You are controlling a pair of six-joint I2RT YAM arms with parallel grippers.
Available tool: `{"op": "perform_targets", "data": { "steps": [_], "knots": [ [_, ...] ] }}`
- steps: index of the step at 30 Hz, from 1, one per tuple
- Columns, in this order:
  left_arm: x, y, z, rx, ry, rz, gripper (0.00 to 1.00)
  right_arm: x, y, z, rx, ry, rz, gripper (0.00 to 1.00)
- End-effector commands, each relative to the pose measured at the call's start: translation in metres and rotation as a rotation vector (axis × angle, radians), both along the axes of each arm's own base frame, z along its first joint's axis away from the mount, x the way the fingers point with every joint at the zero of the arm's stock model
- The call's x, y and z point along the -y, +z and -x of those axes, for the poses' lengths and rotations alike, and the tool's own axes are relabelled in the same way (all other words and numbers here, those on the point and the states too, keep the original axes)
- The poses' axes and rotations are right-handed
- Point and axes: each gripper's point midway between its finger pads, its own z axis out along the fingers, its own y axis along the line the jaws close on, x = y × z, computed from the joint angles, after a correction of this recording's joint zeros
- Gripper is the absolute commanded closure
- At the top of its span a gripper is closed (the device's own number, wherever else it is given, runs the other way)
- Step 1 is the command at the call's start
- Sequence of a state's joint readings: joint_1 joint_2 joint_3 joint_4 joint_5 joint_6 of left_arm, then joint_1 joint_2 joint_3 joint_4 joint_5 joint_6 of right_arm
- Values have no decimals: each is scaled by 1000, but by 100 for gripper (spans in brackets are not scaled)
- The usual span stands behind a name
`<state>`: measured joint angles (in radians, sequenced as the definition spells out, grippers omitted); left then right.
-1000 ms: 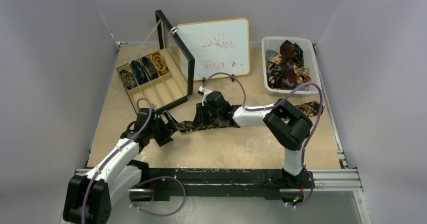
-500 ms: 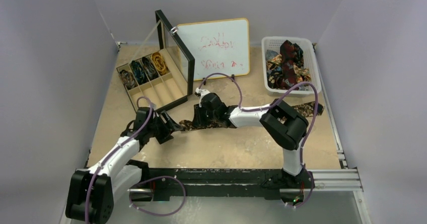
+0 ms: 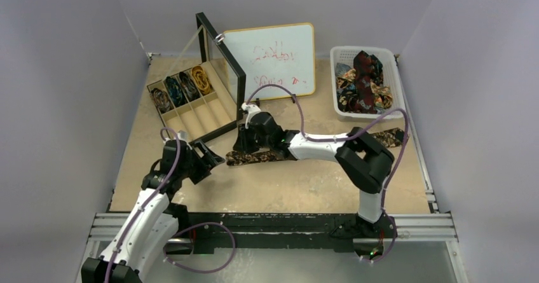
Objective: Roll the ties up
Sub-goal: Flatten out the tie at the center of the board.
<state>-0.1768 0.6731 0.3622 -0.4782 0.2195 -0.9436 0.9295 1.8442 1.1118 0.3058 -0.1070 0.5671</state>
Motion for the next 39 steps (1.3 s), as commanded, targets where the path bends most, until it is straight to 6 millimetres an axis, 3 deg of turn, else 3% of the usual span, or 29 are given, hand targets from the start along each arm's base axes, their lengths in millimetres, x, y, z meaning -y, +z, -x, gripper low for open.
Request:
{"op": "perform_targets", "data": {
  "steps": [1,7,11,15,19,22,27,29,34,39],
  "knots": [
    [-6,16,-4,16,54,-2,27,-25,-15,14,-38,28,3,76],
    [-9,20,-5,24,74,-10,27,-42,-51,32,-75,77,49,79],
    [-11,18,-5,21,82,-13,27,-34,-75,41,-91,90,102,80],
    [-8,8,-3,8,71,-3,26,-25,-84,49,-98,113,120,80],
    [-1,-7,-4,-5,18,2,27,-27,-62,60,-76,194,71,80],
    [3,-17,-2,-27,-13,13,34,-24,-48,72,-72,254,44,79],
    [12,-14,-2,-1,-62,45,40,-14,-54,94,-84,383,55,78],
    [14,-13,0,1,-76,56,41,-15,-47,94,-78,395,31,77],
    [16,-12,7,-5,-90,74,43,-26,8,75,17,357,-42,67],
    [19,-13,10,-12,-106,87,43,-9,33,48,62,222,-67,54]
  ]
}}
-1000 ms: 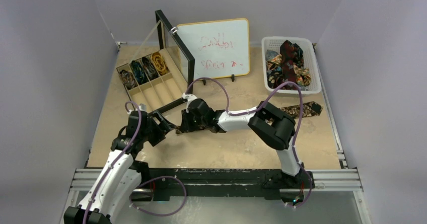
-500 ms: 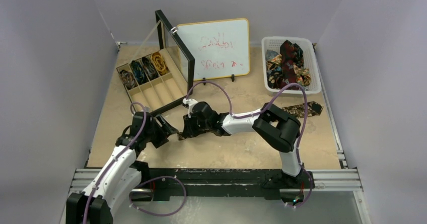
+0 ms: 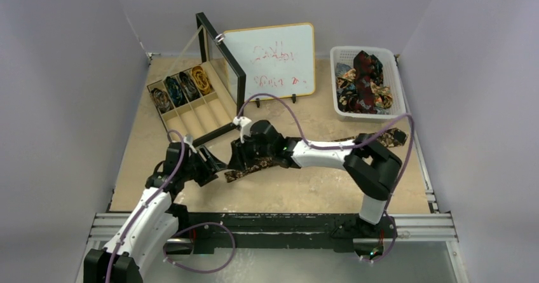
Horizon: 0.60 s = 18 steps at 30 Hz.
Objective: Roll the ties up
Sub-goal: Flatten out the tie at the center of the board, then roll the tie at the center of the board.
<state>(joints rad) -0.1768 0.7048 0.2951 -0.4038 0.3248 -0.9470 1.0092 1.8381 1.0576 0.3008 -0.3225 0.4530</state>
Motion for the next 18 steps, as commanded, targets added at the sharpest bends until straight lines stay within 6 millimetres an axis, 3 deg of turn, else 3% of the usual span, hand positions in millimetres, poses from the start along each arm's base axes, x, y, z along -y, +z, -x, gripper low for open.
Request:
{"op": "perform_targets", "data": {
  "steps": [1,7,11,16,18],
  "knots": [
    [4,2,0,24,-36,16,43,10,48,-31,93,-127,-85,53],
    [8,-3,4,-1,-59,31,43,51,60,-41,174,-284,-96,37],
    [9,-10,8,-31,-62,39,45,77,75,-51,261,-383,-123,24],
    [10,-15,7,-33,-75,40,47,102,102,-61,388,-473,-162,17],
    [12,-16,5,-29,-89,43,47,111,109,-61,426,-497,-192,9]
  ]
}}
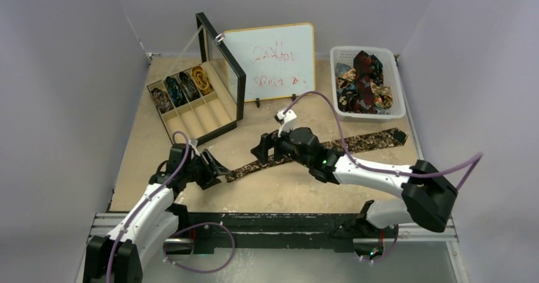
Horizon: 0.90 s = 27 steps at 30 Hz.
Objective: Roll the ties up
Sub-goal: Roll the tie at the center of the board.
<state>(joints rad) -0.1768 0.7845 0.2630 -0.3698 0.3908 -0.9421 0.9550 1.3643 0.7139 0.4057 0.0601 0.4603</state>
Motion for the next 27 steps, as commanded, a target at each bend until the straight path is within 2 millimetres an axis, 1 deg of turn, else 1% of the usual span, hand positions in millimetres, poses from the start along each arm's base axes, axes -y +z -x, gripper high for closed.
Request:
{"op": "perform_targets", "data": {
  "steps": [1,3,5,6,7,9,11,13,15,18,21,24,25,27],
  "knots": [
    [5,2,-9,57,-48,14,48,19,39,-20,174,-117,-89,2],
    [5,-1,-9,52,-56,9,48,24,33,-20,175,-139,-96,1],
    [5,-4,-10,45,-61,1,49,26,20,-20,144,-156,-88,1],
    [5,-5,-10,43,-65,1,49,22,12,-18,133,-128,-65,1],
    [5,-6,-9,40,-67,0,50,17,8,-13,138,-76,-51,1],
    [4,-9,-9,30,-69,-4,53,9,9,-7,200,10,-66,2],
    [3,-11,-9,25,-65,-13,56,1,9,7,298,140,-74,3],
    [3,-13,-10,25,-65,-13,61,-3,10,19,374,239,-87,2],
    [3,-15,-12,22,-63,-16,65,-8,6,23,422,306,-55,1],
    [3,-18,-16,32,-60,-18,71,-20,-14,27,451,438,54,4],
    [7,-18,-19,52,-75,-1,78,-29,-24,26,493,506,117,6],
    [5,-22,-21,38,-79,-20,98,-37,-29,27,564,576,180,7],
    [4,-23,-21,30,-76,-28,100,-39,-30,28,585,599,200,7],
    [-1,-23,-22,22,-62,-59,100,-45,-42,34,613,671,260,9]
  ]
}}
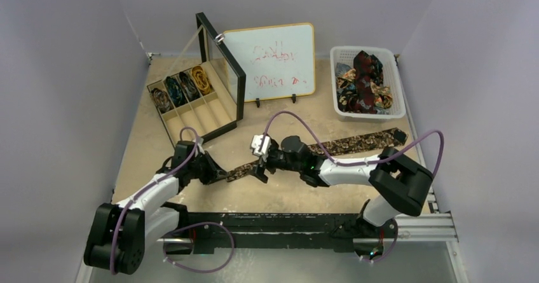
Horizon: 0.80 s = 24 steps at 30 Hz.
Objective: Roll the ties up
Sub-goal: Roll the tie at the center of the board.
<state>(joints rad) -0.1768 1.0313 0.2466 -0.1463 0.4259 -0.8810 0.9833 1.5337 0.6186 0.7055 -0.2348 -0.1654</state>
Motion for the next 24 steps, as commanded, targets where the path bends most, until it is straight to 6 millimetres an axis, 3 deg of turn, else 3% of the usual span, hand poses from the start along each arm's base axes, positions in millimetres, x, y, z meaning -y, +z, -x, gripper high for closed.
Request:
{"op": "perform_targets", "data": {
  "steps": [1,8,16,19,21,24],
  "knots": [
    [-8,2,-10,41,6,-57,100,-20,-1,9,183,181,98,9],
    [-12,12,-13,67,-7,-91,100,-48,-23,14,211,326,174,12],
    [-11,16,-15,56,-16,-91,100,-56,-51,17,170,394,236,21],
    [-13,21,-18,57,2,-102,90,-56,-65,24,105,430,269,29],
    [-13,26,-19,66,8,-98,80,-57,-71,25,80,435,282,30],
    [-15,32,-20,74,22,-100,73,-56,-77,24,74,427,293,30]
  ]
}}
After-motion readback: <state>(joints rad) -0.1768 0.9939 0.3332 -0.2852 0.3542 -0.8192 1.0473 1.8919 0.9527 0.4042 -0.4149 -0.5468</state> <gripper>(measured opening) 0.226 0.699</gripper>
